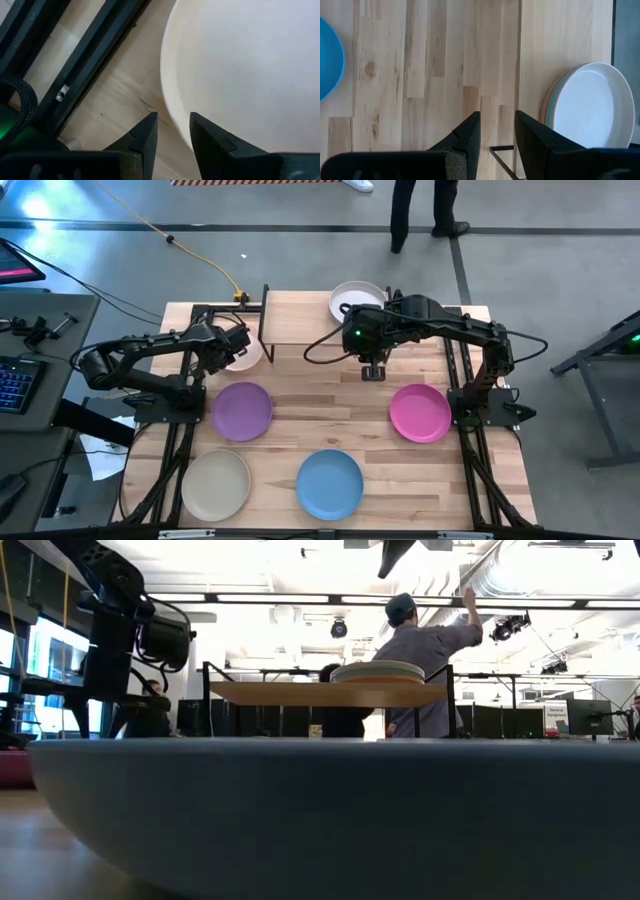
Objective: Place and stack plates onto a shelf
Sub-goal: Stack the light pink plate on top of the gray plate on the shelf
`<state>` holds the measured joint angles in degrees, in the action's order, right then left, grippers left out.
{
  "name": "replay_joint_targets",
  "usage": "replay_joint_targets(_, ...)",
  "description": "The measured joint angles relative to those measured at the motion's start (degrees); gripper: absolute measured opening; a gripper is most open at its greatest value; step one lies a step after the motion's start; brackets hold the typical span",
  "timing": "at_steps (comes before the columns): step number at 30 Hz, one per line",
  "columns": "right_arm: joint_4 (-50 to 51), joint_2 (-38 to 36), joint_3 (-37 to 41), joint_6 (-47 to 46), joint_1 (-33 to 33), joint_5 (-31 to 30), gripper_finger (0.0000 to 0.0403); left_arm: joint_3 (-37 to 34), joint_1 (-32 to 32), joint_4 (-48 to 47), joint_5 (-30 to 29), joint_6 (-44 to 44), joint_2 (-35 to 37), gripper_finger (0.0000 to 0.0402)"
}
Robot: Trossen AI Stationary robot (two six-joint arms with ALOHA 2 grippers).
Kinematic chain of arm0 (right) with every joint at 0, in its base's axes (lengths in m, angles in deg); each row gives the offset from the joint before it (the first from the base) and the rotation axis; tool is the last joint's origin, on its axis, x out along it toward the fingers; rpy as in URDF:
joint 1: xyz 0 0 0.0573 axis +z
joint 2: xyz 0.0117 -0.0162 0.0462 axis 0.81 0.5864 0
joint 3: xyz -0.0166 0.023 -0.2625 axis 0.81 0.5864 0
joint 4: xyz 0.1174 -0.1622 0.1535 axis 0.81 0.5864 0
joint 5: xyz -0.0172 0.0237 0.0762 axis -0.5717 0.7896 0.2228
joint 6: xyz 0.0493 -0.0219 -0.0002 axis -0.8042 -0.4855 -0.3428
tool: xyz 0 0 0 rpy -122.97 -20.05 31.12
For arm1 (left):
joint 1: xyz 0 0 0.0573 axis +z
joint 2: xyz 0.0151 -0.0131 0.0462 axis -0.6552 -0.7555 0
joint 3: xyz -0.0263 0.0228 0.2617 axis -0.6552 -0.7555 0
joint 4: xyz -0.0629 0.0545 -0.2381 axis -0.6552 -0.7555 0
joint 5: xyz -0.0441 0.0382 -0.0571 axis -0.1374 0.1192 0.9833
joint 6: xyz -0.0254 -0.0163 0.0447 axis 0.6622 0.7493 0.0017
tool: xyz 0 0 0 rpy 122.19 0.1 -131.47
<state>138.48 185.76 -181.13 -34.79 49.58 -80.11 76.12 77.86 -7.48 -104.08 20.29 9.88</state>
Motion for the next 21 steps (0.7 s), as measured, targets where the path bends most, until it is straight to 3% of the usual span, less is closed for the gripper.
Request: replay_joint_targets(21,-0.2,0.0,0.0,0.2,0.0,0.0,0.0100,-4.7,1.1,6.3,2.1,0.7,0.0,0.0101)
